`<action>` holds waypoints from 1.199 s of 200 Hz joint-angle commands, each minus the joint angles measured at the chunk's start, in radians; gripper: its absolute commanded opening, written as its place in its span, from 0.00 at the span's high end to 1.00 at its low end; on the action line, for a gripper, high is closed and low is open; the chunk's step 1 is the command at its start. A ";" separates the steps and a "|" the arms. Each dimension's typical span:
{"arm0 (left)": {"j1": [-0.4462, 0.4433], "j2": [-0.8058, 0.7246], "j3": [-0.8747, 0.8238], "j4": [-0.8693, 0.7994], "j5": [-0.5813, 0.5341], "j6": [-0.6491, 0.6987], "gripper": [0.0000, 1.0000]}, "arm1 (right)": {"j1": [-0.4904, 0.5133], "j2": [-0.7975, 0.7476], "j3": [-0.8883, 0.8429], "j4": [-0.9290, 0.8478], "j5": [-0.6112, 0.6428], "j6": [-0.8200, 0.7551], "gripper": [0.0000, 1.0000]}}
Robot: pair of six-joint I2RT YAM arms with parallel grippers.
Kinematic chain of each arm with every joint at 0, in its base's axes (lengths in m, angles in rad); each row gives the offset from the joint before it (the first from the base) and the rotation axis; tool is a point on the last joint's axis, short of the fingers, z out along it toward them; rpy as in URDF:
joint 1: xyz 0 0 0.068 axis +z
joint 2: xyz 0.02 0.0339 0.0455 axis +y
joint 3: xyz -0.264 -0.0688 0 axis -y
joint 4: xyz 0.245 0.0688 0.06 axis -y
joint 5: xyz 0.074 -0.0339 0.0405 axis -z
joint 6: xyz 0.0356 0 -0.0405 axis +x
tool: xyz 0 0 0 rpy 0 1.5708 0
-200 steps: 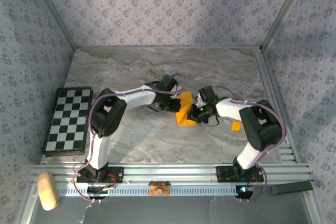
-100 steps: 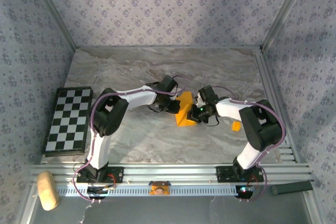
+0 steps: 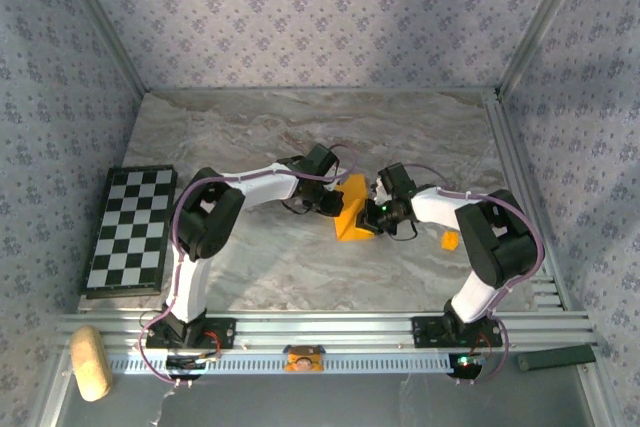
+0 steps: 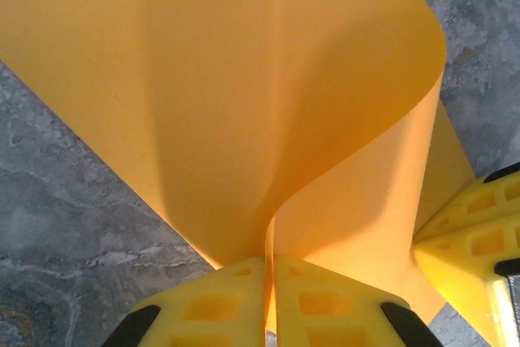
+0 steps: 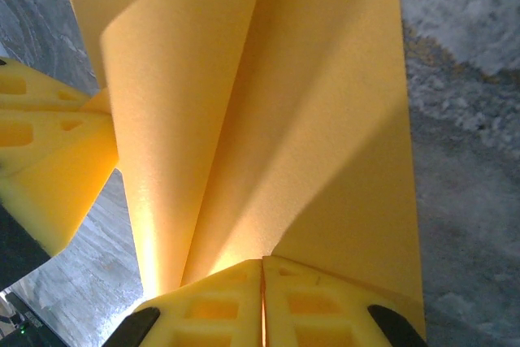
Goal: Fold a paper plane with a square sheet of paper (pick it up from the middle)
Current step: Fold the triangle a second time at the center of the table.
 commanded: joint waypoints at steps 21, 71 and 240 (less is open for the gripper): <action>0.005 0.007 0.032 0.016 0.008 0.031 0.90 | -0.005 0.035 -0.008 -0.063 0.035 -0.024 0.91; 0.004 0.023 0.048 0.010 0.001 0.036 0.89 | -0.006 0.034 -0.008 -0.062 0.035 -0.024 0.91; 0.005 0.046 0.048 -0.023 -0.019 0.026 0.89 | -0.008 0.029 -0.008 -0.067 0.039 -0.024 0.91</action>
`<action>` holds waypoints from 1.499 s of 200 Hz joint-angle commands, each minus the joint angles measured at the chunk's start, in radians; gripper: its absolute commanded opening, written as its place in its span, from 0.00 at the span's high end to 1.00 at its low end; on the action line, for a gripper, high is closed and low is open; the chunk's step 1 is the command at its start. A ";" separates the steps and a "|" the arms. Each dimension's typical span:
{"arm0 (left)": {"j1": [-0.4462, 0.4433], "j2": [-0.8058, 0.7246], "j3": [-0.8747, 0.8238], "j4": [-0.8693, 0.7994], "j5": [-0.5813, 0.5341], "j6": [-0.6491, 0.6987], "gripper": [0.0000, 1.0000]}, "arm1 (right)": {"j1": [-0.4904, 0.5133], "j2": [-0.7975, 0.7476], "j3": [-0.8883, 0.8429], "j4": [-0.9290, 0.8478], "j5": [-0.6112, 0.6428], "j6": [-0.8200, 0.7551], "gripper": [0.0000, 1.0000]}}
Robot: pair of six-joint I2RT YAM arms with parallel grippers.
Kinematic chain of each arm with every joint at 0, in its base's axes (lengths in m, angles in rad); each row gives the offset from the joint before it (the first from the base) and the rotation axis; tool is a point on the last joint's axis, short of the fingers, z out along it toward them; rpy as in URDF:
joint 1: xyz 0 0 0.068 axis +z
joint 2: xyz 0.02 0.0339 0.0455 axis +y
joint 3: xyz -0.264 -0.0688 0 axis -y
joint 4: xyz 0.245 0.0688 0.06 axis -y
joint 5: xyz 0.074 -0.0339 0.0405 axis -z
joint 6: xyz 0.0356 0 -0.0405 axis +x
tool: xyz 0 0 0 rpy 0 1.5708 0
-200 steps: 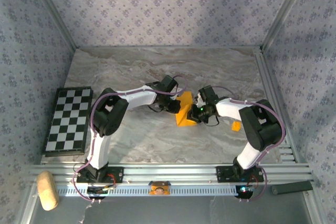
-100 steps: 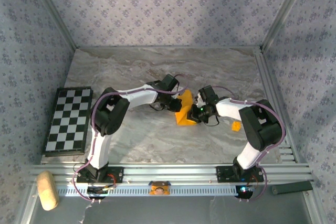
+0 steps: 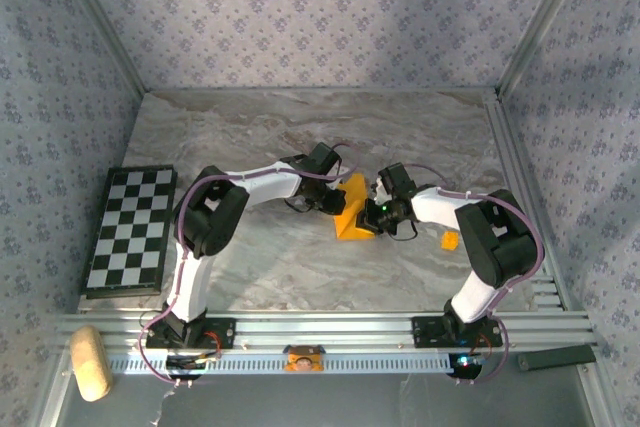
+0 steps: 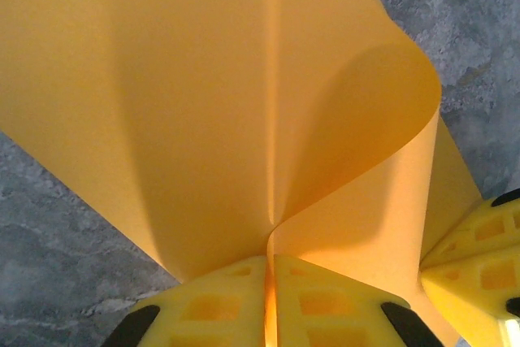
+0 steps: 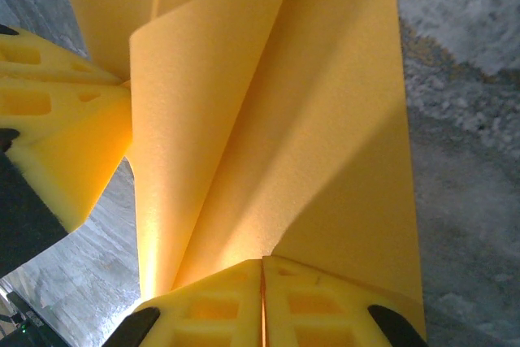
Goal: Fold a paper plane with a square sheet of paper (pick it up from the middle)
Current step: Fold the triangle a second time at the center of the table.
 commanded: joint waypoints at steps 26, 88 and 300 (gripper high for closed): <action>0.002 -0.009 -0.010 -0.014 -0.017 -0.010 0.90 | -0.008 0.027 -0.007 -0.067 0.042 -0.024 0.91; 0.002 -0.017 -0.024 -0.001 -0.027 -0.026 0.91 | -0.008 0.028 -0.006 -0.063 0.043 -0.024 0.91; 0.004 -0.047 -0.102 0.066 -0.034 -0.071 0.98 | -0.037 -0.116 -0.044 0.075 -0.002 0.098 0.89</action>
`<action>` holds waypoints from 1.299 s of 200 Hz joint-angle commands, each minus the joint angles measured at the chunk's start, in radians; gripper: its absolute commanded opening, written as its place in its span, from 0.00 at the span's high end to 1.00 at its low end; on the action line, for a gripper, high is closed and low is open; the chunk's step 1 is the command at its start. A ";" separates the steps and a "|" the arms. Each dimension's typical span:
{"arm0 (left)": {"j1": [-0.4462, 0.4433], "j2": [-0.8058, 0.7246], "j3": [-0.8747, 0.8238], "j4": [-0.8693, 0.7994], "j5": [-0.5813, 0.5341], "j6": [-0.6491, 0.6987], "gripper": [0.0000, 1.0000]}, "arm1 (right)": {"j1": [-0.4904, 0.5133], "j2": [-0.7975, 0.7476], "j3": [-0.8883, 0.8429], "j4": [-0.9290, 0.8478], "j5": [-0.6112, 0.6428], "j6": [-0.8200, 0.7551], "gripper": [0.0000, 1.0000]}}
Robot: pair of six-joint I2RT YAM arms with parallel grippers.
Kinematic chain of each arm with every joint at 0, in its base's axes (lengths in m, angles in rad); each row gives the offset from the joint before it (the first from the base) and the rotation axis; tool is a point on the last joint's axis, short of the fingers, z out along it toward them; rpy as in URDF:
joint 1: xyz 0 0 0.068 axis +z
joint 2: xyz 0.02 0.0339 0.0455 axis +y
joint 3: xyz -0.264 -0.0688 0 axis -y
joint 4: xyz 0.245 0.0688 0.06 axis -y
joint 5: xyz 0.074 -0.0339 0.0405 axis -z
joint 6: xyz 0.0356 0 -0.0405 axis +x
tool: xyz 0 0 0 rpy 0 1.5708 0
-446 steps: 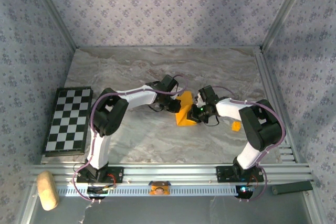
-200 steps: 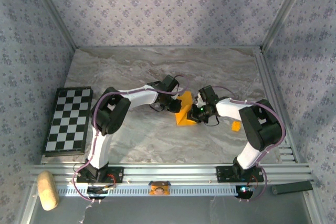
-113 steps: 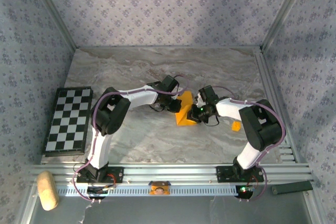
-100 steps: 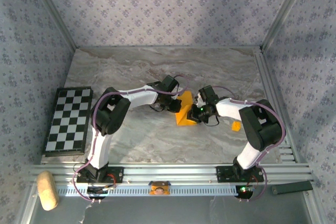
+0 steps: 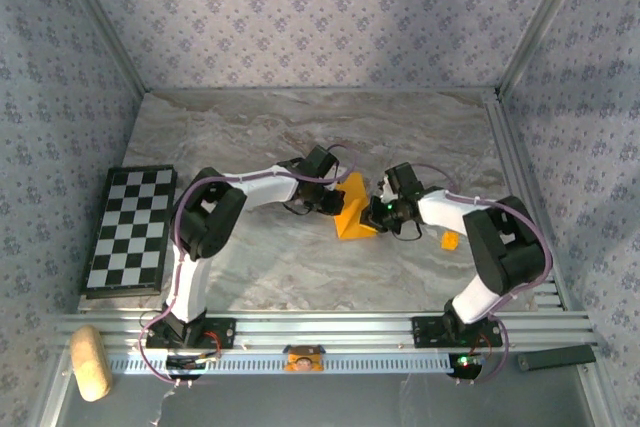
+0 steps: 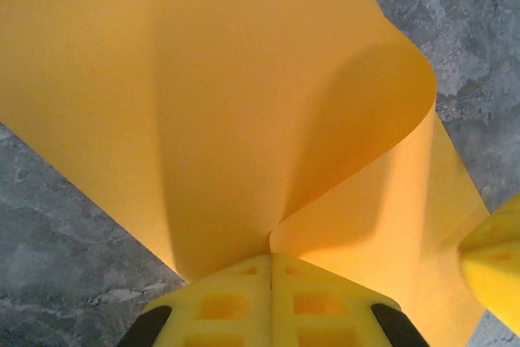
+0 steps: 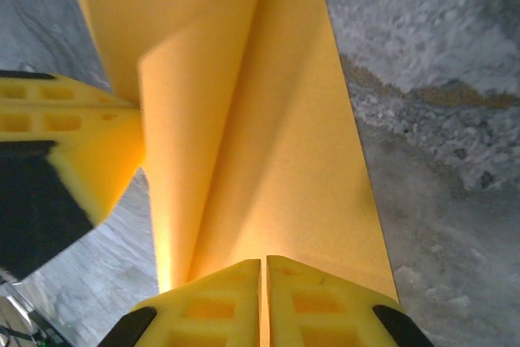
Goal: Fold a paper plane with a square sheet of paper (pick it up from the middle)
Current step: Fold the triangle a second time at the center of the table.
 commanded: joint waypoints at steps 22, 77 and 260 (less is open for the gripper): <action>0.005 -0.010 -0.024 -0.029 -0.026 -0.010 0.98 | -0.005 -0.060 -0.014 0.055 -0.021 0.053 0.89; 0.004 -0.015 -0.027 -0.025 -0.025 -0.013 0.99 | -0.001 -0.015 -0.020 0.200 -0.097 0.134 0.93; 0.004 -0.005 -0.033 -0.036 -0.019 -0.005 0.98 | 0.061 0.147 -0.063 0.349 -0.118 0.195 0.96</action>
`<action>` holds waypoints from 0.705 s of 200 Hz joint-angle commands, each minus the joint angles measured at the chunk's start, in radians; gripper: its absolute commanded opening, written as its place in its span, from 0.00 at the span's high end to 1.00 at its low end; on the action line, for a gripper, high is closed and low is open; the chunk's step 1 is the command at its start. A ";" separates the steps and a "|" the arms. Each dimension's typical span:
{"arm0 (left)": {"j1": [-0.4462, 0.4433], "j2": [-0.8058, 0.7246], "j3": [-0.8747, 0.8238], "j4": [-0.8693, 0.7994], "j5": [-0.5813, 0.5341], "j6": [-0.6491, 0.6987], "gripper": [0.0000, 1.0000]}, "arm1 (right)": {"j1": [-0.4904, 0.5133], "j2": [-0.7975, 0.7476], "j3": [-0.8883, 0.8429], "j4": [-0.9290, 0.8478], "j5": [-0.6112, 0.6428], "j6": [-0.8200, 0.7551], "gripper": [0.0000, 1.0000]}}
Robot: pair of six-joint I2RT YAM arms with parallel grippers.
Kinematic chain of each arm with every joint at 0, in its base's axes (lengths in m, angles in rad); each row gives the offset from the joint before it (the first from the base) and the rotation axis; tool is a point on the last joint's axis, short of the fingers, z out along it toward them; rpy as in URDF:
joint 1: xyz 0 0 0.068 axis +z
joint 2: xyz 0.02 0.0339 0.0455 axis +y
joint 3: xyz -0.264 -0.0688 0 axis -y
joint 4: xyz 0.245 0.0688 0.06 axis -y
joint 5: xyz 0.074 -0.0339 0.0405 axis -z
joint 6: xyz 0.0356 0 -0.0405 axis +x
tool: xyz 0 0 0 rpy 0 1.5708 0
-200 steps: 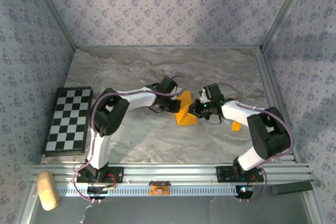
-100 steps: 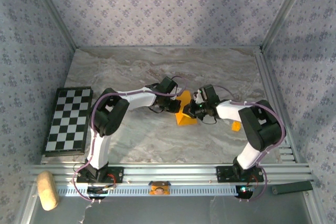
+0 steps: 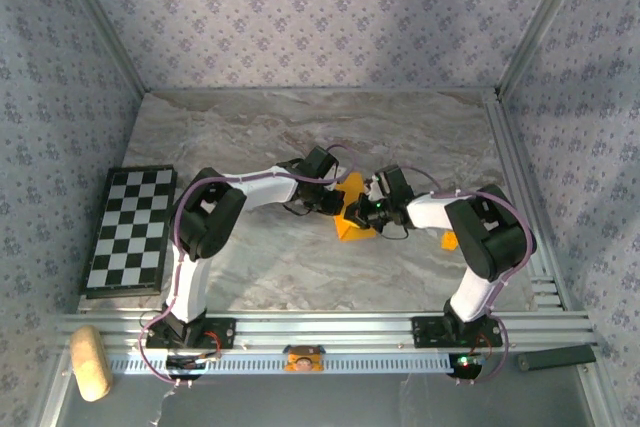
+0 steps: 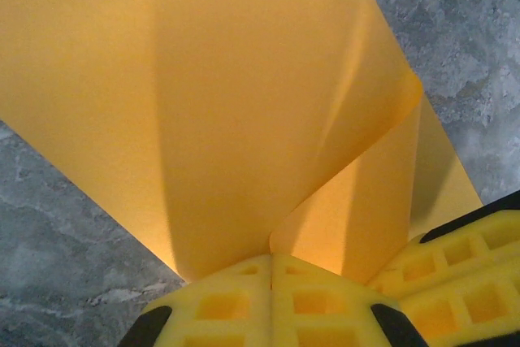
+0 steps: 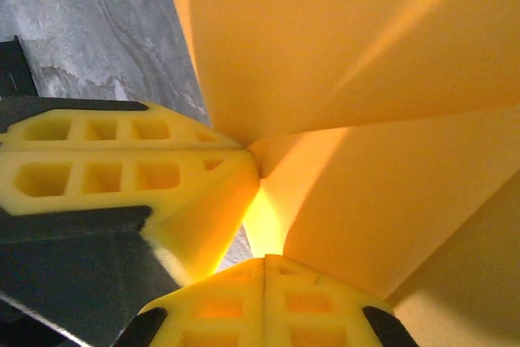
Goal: Fold a paper plane with a square sheet of paper (pick it up from the middle)
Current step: Fold the triangle a second time at the center of the table.
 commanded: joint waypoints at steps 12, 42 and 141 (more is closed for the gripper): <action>0.005 -0.002 -0.028 -0.049 -0.022 0.001 0.98 | -0.002 0.017 -0.047 0.030 0.001 0.020 0.96; 0.003 0.000 -0.031 -0.052 -0.021 0.004 0.98 | -0.006 0.020 -0.053 0.048 -0.016 0.029 0.96; 0.003 0.002 -0.027 -0.059 -0.026 0.012 0.98 | -0.076 0.010 0.032 -0.022 -0.018 -0.009 0.96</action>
